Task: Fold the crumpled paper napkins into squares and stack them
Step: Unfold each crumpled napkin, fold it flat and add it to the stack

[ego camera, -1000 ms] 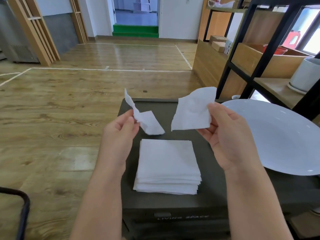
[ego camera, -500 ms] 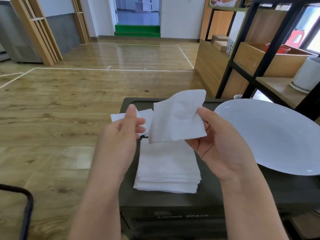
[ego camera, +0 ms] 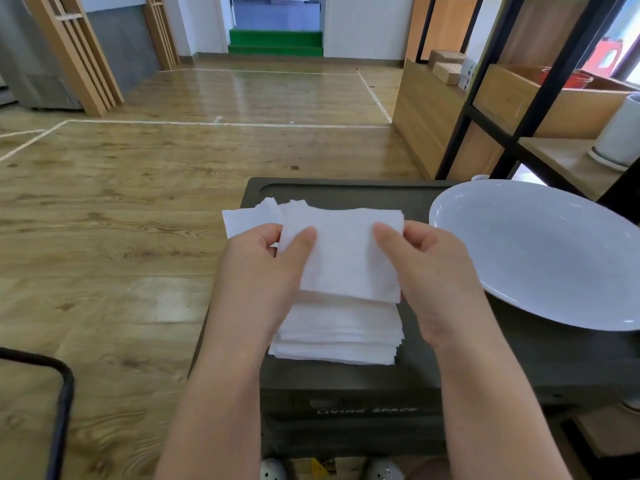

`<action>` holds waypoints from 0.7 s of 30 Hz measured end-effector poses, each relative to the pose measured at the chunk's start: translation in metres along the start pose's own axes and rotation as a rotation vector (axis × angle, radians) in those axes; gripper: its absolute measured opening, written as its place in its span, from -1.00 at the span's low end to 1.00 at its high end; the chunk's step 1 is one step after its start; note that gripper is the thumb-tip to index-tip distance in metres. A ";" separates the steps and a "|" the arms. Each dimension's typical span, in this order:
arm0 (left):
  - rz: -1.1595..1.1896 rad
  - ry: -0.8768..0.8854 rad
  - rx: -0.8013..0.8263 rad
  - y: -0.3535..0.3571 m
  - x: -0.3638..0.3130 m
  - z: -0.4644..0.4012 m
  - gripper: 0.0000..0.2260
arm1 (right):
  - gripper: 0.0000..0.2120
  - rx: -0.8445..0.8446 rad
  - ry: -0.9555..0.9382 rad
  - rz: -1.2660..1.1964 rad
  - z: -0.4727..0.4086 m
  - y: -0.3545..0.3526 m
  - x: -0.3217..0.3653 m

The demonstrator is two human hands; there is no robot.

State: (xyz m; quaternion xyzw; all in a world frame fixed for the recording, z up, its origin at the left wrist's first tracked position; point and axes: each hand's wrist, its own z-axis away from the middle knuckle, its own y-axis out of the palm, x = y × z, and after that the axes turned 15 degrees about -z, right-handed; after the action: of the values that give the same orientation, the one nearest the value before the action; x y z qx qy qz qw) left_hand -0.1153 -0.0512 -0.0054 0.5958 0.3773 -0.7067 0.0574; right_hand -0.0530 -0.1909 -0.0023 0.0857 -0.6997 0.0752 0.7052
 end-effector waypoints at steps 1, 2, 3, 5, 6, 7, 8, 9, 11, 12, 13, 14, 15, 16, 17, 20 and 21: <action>-0.032 -0.006 -0.005 0.001 0.001 -0.001 -0.57 | -0.73 -0.031 -0.050 0.064 0.001 0.002 -0.002; -0.074 -0.012 -0.030 0.002 0.001 -0.001 -0.55 | -0.72 -0.053 -0.084 0.121 0.000 0.004 -0.003; -0.117 -0.024 -0.065 0.003 0.001 -0.001 -0.54 | -0.71 -0.064 -0.098 0.176 0.000 0.005 -0.004; -0.172 -0.053 -0.105 0.004 0.000 -0.001 -0.55 | -0.68 -0.069 -0.107 0.278 -0.001 0.005 -0.006; -0.191 -0.058 -0.111 0.004 0.001 0.000 -0.56 | -0.64 -0.073 -0.115 0.325 -0.001 0.004 -0.007; -0.221 -0.058 -0.120 0.003 0.002 0.001 -0.60 | -0.62 -0.075 -0.123 0.369 -0.001 0.004 -0.007; -0.252 -0.057 -0.125 0.002 0.003 0.001 -0.65 | -0.61 -0.075 -0.134 0.403 -0.001 0.003 -0.007; -0.283 -0.057 -0.132 0.001 0.003 0.001 -0.70 | -0.61 -0.070 -0.140 0.428 0.000 0.002 -0.006; -0.341 -0.055 -0.140 -0.002 0.002 0.001 -0.77 | -0.61 -0.054 -0.133 0.483 0.000 0.000 -0.006; -0.372 -0.056 -0.137 -0.002 0.002 0.001 -0.78 | -0.61 -0.045 -0.122 0.521 0.000 -0.001 -0.006; -0.400 -0.059 -0.130 -0.003 0.002 0.001 -0.79 | -0.62 -0.034 -0.110 0.558 0.000 -0.002 -0.006; -0.420 -0.060 -0.121 -0.003 0.003 0.001 -0.79 | -0.63 -0.020 -0.099 0.587 0.000 -0.003 -0.006; -0.434 -0.060 -0.112 -0.004 0.004 0.002 -0.79 | -0.63 -0.003 -0.090 0.608 0.001 -0.003 -0.007; -0.446 -0.058 -0.101 -0.004 0.005 0.002 -0.79 | -0.64 0.015 -0.082 0.619 0.001 -0.004 -0.008; -0.455 -0.057 -0.091 -0.005 0.006 0.002 -0.80 | -0.64 0.028 -0.077 0.624 0.002 -0.004 -0.008; -0.479 -0.060 -0.072 -0.006 0.009 0.002 -0.82 | -0.65 0.017 -0.092 0.647 0.003 -0.004 -0.009; -0.487 -0.062 -0.067 -0.006 0.009 0.002 -0.81 | -0.65 0.004 -0.104 0.661 0.003 -0.004 -0.010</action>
State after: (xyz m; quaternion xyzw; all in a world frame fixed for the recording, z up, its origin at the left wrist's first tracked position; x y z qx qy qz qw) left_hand -0.1223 -0.0448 -0.0106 0.4631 0.5312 -0.7045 -0.0835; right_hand -0.0546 -0.1957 -0.0120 -0.1407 -0.7247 0.2969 0.6057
